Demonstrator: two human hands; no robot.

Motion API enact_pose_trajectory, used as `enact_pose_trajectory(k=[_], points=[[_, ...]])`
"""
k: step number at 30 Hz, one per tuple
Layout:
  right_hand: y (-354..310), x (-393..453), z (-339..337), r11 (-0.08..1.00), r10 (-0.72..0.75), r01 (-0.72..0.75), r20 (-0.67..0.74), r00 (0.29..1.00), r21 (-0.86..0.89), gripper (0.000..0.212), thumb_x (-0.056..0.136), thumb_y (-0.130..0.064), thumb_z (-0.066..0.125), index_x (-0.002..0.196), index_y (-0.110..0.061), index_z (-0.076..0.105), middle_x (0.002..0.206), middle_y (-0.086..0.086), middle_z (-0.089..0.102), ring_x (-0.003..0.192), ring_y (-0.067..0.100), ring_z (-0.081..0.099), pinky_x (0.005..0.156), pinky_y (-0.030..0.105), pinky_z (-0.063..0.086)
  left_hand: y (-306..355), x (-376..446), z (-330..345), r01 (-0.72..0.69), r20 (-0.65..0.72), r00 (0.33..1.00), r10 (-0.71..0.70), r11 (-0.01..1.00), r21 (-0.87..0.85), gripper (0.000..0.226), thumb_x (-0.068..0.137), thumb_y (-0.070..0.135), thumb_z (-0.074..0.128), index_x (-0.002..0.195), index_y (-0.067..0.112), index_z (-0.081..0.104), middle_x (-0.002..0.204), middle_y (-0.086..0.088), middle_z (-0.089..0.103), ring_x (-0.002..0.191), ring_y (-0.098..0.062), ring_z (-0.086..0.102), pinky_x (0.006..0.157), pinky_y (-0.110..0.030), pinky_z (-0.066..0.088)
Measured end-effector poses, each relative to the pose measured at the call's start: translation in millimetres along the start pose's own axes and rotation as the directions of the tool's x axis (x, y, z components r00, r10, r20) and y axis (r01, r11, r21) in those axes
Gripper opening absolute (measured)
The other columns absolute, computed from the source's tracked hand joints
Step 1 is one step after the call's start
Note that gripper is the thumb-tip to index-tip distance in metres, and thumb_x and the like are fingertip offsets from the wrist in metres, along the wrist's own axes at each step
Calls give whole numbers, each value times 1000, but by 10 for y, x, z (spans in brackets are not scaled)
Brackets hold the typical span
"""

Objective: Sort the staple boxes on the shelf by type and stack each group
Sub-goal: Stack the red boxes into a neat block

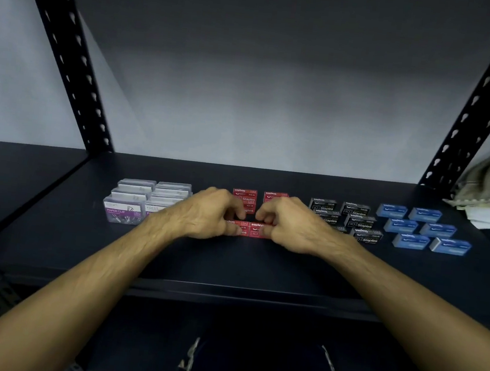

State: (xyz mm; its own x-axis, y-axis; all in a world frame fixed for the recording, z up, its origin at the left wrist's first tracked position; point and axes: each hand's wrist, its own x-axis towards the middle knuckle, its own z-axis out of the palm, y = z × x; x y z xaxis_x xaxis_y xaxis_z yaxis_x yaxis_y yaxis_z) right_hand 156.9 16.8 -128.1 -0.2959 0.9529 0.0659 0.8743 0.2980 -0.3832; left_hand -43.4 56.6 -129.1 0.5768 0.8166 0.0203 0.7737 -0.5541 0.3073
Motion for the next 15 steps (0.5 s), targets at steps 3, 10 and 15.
enact_pose_trajectory(k=[3, 10, 15], points=[[39, 13, -140, 1000, 13, -13, -70, 997, 10, 20, 90, -28, 68, 108, -20, 71, 93, -10, 65, 83, 7, 62, 82, 27, 53, -28, 3, -132, -6, -114, 993, 0, 999, -49, 22, 87, 41, 70, 105, 29, 70, 93, 14, 68, 84, -3, 62, 75, -21, 46], [233, 148, -261, 995, 75, -85, -157, 985, -53, 22, 97, -13, 56, 115, -15, 69, 119, 2, 67, 105, 17, 64, 92, 32, 52, -57, 248, -178, -8, -185, 983, -5, 998, -66, 18, 95, 24, 62, 109, 21, 72, 101, 9, 72, 86, -5, 61, 77, -20, 44], [238, 183, -213, 994, 76, -79, -52, 996, -70, 22, 98, -17, 56, 117, -18, 68, 120, -2, 63, 108, 15, 60, 86, 27, 46, -33, 403, -88, 7, -105, 994, -12, 999, -45, 17, 94, 28, 63, 107, 23, 73, 103, 9, 73, 91, -6, 64, 83, -25, 50]])
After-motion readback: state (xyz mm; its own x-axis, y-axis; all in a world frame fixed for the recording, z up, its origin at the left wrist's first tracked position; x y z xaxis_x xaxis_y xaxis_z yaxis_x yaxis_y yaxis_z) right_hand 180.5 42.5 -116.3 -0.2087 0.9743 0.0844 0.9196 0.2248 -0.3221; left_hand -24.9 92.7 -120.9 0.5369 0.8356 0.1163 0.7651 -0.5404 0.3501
